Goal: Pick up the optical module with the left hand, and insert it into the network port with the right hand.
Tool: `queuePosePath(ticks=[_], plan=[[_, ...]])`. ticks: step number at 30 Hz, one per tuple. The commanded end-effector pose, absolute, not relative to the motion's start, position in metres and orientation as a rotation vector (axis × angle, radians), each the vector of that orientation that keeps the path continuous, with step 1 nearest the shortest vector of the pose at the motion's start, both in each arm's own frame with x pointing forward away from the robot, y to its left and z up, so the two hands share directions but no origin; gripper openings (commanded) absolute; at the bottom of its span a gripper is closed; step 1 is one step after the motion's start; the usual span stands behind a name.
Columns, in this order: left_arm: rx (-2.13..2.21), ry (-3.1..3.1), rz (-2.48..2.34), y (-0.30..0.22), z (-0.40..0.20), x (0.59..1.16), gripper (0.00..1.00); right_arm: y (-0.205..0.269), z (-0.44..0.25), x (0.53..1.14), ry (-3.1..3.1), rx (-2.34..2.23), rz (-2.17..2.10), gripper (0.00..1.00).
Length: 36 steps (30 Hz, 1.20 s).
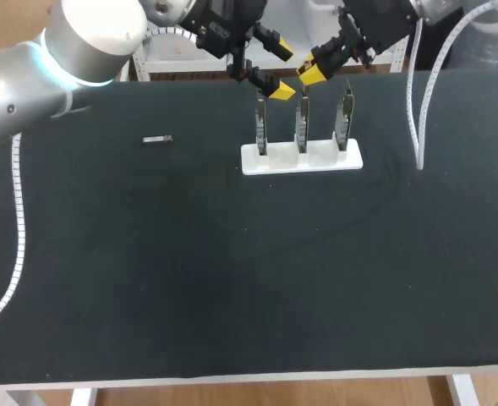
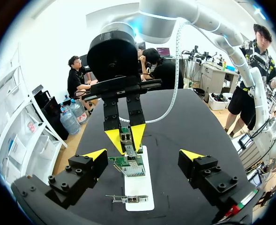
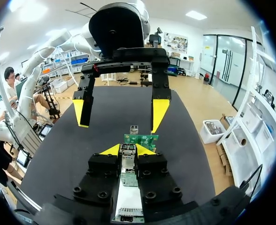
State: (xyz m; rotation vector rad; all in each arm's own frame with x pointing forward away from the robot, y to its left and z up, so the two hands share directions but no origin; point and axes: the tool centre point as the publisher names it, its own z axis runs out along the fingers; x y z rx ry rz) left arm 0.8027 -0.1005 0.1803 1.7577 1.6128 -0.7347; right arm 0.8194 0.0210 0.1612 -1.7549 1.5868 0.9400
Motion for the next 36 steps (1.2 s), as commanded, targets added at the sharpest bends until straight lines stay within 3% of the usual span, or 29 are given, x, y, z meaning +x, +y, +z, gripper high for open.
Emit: queuePosePath(ticks=[1,36], plan=[[1.758,1.617,-0.731,-0.1011,0.1808,0.8022,1.0,0.0223,0.1571,0.8208,1.589,-1.754,0.949,0.0],[1.758,1.617,-0.731,-0.1011,0.1808,0.8022,1.0,0.0218,0.1593,0.8228,1.58,-1.757,0.955,0.0]])
